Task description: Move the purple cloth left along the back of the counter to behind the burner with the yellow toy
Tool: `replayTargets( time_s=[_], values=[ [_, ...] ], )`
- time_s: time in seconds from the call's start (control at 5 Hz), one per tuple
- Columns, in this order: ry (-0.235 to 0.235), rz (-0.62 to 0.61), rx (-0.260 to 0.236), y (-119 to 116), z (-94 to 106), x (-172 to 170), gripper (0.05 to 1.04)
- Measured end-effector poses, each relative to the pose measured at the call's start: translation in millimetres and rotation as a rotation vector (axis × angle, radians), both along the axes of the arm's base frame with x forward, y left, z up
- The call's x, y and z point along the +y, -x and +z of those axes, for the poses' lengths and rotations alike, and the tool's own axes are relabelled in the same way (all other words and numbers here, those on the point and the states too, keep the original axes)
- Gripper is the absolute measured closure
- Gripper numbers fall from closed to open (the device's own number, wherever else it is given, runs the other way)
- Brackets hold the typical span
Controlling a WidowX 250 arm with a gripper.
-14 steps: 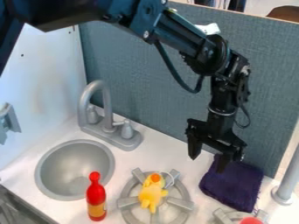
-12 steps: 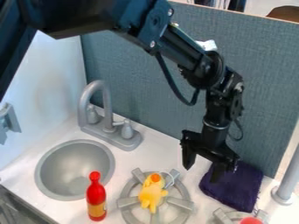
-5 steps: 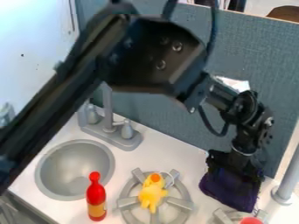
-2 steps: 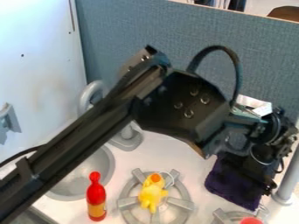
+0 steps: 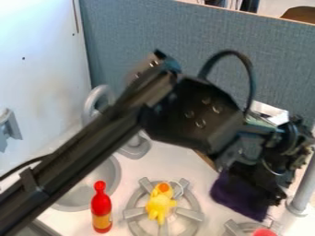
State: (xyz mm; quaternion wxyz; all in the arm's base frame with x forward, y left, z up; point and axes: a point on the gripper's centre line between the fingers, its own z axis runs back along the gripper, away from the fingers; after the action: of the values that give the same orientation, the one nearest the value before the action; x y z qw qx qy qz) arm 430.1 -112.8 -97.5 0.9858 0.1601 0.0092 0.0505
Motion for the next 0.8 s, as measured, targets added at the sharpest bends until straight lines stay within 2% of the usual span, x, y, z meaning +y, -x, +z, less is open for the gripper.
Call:
replayTargets(
  time_s=[0.2, 0.4, 0.8],
  values=[
    [-0.012, 0.08, 0.044, 2.8, 1.6, 45.3, 0.083],
    [-0.019, 0.107, 0.065, -1.1, 4.3, 63.3, 0.083],
    [-0.066, 0.167, 0.147, -5.2, 8.2, 123.3, 0.083]
  ],
)
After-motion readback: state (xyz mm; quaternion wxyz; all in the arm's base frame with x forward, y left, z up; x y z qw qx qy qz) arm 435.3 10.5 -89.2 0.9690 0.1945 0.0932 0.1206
